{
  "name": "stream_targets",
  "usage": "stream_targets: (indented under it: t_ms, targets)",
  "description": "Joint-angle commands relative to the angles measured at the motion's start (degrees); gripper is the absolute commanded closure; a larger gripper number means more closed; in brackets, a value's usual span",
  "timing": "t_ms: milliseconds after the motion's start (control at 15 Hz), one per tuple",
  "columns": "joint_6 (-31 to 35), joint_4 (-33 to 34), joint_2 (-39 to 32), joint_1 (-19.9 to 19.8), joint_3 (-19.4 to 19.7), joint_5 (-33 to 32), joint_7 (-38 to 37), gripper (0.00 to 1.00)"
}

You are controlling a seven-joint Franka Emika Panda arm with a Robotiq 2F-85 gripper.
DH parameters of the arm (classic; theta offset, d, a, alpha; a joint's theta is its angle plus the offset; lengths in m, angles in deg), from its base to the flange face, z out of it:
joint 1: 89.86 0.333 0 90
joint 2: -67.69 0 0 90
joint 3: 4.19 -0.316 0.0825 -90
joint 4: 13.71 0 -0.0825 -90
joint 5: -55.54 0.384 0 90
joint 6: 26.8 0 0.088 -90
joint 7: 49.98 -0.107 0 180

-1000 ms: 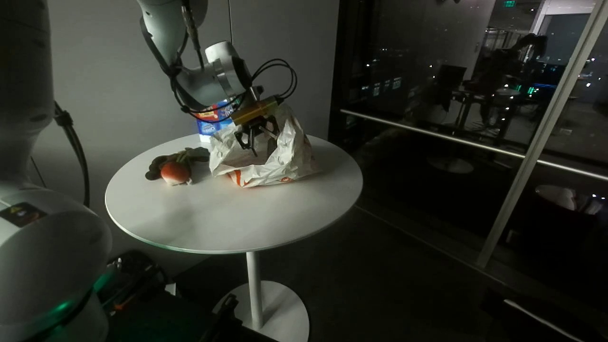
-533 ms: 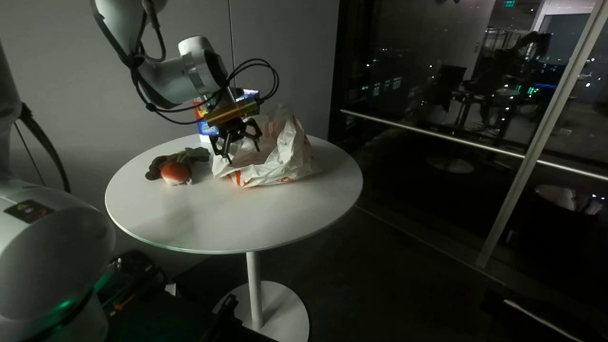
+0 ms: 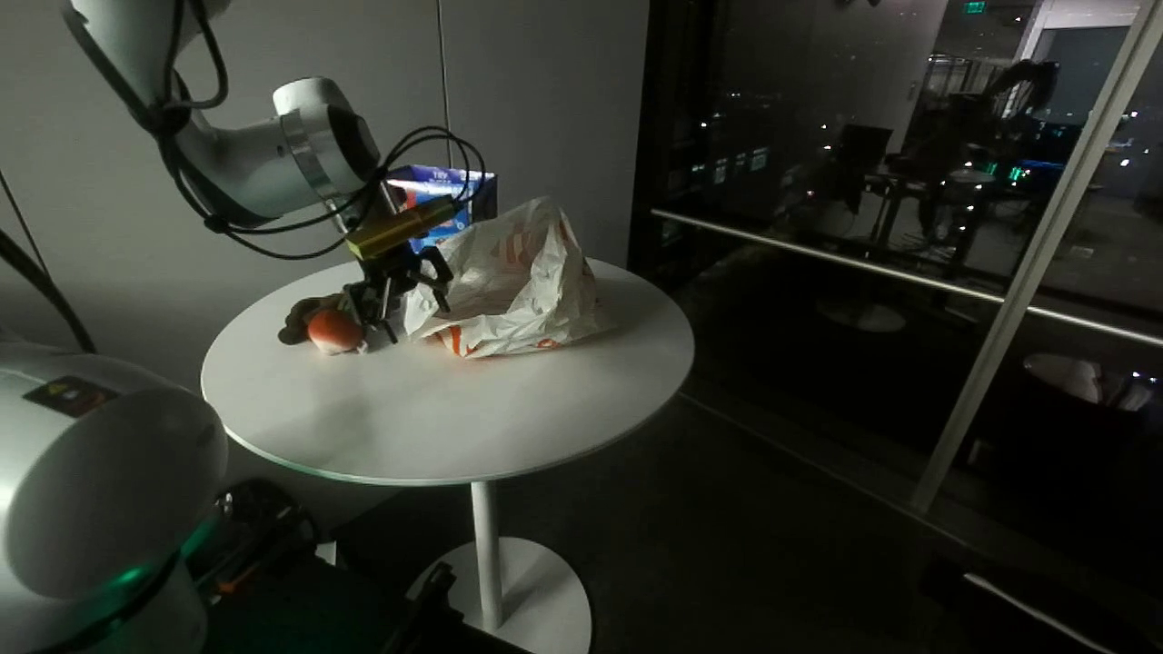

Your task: Put the duster, the turnip plushie and the moose toy in the plastic

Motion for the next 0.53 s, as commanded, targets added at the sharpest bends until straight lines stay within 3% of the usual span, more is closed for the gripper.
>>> stream_targets:
  t_ms: [0,200,467]
  targets:
    - [-0.02,-0.34,0.35,0.16,0.07,0.10,0.52,0.00]
    - [0.12,-0.51,0.59,0.16,0.11,0.09,1.11,0.00]
    - [6.78,7.93,-12.13,-0.42,1.50,1.13,13.33,0.00]
